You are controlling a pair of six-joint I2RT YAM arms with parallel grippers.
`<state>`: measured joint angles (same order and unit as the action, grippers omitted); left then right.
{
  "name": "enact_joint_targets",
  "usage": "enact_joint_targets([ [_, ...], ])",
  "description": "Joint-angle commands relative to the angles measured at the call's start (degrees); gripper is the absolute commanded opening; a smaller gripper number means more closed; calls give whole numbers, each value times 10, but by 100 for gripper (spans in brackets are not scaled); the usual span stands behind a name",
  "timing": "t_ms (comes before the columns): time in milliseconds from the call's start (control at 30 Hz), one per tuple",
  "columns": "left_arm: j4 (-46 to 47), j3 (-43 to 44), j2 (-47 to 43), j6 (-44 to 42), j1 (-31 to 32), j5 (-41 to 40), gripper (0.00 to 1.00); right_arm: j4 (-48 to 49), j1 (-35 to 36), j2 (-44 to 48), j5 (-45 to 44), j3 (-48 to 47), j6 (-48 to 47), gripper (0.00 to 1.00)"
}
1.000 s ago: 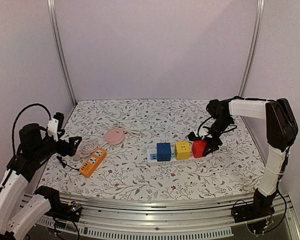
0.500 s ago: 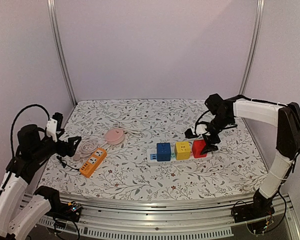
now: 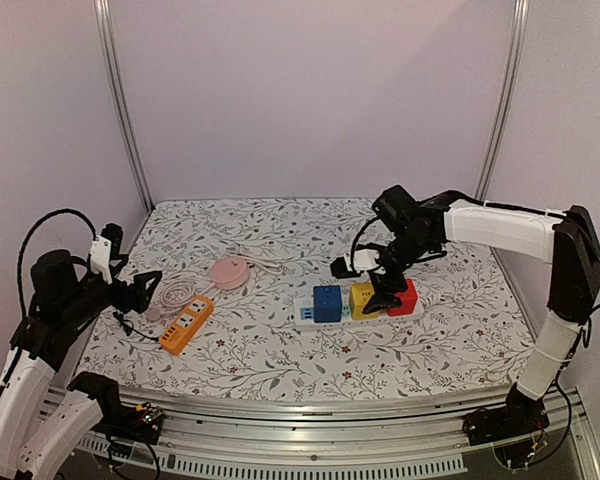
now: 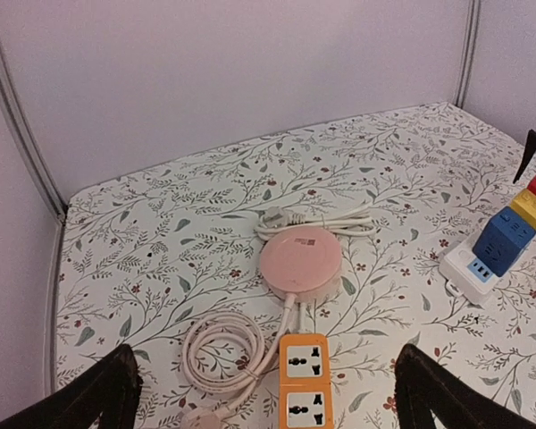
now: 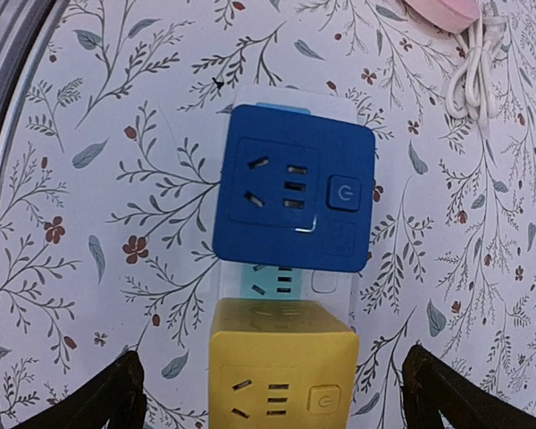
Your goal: Insert the plug
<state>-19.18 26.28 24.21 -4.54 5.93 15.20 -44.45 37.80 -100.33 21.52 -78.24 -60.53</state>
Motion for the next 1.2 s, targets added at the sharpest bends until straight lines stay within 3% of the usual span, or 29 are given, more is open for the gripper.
enact_joint_targets([
  [0,4,-6,-9,-6,-8,11,99,7,-2,-61,-66,-52,93,99],
  [133,4,-6,-10,-7,-8,12,98,-2,-2,-87,-77,-54,90,97],
  [200,5,-7,-9,-7,-9,11,98,-12,-2,-91,-65,-52,84,88],
  [267,6,-8,-7,-8,-9,11,97,-18,-2,-93,-51,-51,80,65],
  [333,6,-8,-5,-8,-9,11,97,-19,-2,-96,-44,-50,80,52],
  [500,7,-8,-5,-8,-10,10,97,-17,-3,-105,-82,-51,98,41],
  [667,6,-9,-5,-8,-11,11,97,1,-34,-129,-200,-55,141,39],
  [900,7,-8,-5,-7,-11,13,97,26,-152,-176,-379,-98,268,40],
  [1167,7,-7,-7,-5,-11,14,96,21,-269,-260,-402,-206,391,42],
])
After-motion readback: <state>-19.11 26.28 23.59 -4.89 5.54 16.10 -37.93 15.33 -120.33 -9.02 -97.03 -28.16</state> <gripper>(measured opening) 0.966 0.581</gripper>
